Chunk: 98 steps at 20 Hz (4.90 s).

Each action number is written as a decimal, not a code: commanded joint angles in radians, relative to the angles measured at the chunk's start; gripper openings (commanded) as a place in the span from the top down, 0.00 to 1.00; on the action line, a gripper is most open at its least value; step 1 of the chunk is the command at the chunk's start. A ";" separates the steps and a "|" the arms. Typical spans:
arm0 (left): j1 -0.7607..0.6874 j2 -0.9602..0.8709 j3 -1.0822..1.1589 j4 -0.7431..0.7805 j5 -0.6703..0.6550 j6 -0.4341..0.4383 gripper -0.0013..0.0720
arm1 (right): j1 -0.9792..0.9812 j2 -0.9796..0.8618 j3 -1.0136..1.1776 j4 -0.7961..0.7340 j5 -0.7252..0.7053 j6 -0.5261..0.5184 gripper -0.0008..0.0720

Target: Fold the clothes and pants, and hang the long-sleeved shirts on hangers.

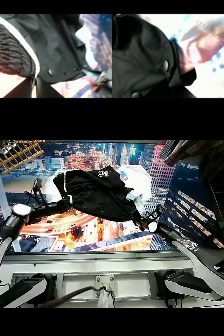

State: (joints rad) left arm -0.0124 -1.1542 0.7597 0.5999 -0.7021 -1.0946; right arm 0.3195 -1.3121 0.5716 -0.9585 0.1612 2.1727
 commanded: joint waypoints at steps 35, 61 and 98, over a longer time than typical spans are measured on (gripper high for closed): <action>-0.025 0.297 0.801 0.242 -0.406 -0.111 0.98 | -0.002 0.378 1.139 -0.439 0.807 -0.363 0.95; -0.025 -0.188 0.378 0.814 -0.262 -0.391 0.98 | 0.178 -0.005 0.634 -0.480 1.022 -0.458 0.96; -0.113 0.003 0.286 0.124 -0.174 -0.116 0.60 | -0.612 -0.048 0.134 0.362 0.799 -1.064 0.19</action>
State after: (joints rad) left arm -0.1211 -1.1481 1.0462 0.7395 -0.8806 -1.2217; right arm -0.2852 -1.3235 0.7067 -0.6205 0.9592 1.1637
